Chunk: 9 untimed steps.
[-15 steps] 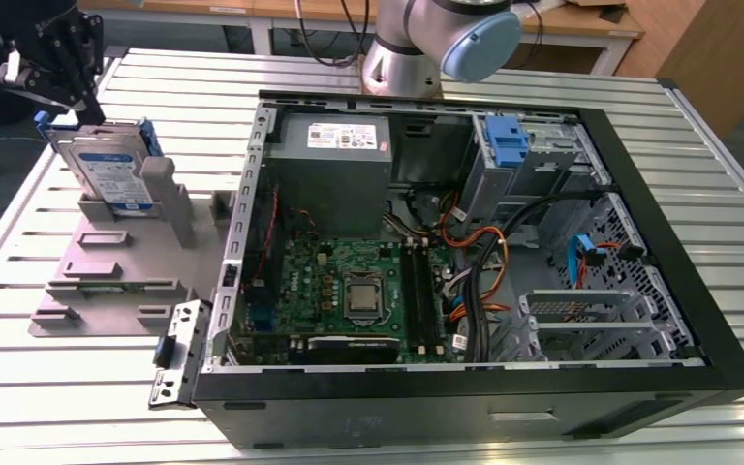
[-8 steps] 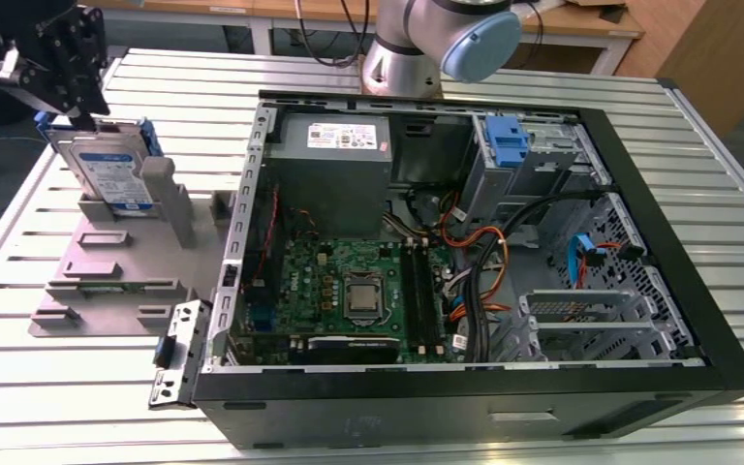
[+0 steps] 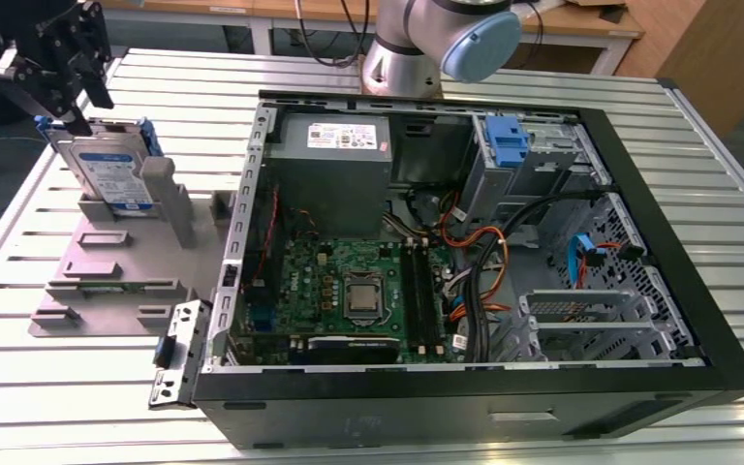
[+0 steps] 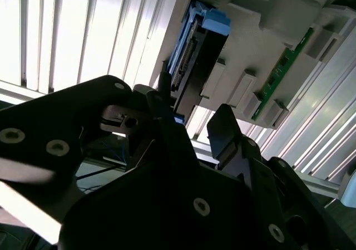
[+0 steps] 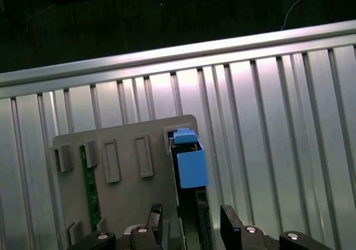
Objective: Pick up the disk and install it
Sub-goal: 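Pick up the disk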
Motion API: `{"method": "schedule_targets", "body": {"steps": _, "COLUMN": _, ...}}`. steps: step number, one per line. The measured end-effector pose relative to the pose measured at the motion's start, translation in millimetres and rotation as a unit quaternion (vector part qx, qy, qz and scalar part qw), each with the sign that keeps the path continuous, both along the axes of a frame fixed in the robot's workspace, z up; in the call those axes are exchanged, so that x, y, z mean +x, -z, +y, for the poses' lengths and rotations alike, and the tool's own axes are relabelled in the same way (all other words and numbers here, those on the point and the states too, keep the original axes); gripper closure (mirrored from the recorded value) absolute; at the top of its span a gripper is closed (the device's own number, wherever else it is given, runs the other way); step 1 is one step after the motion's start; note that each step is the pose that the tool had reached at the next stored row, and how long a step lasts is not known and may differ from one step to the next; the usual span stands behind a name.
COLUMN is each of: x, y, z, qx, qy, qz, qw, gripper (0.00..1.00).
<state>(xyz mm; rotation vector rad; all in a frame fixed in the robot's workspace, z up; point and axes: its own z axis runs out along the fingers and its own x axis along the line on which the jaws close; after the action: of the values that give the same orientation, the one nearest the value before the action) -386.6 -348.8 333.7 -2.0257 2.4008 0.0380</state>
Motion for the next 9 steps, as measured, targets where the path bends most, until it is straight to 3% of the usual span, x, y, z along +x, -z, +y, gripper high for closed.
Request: {"method": "schedule_targets", "body": {"steps": 9, "x": 0.0, "y": 7.2, "z": 0.3, "qx": 0.0016, "qy": -0.022, "qz": -0.0015, "qw": 0.99976, "gripper": 0.47}}
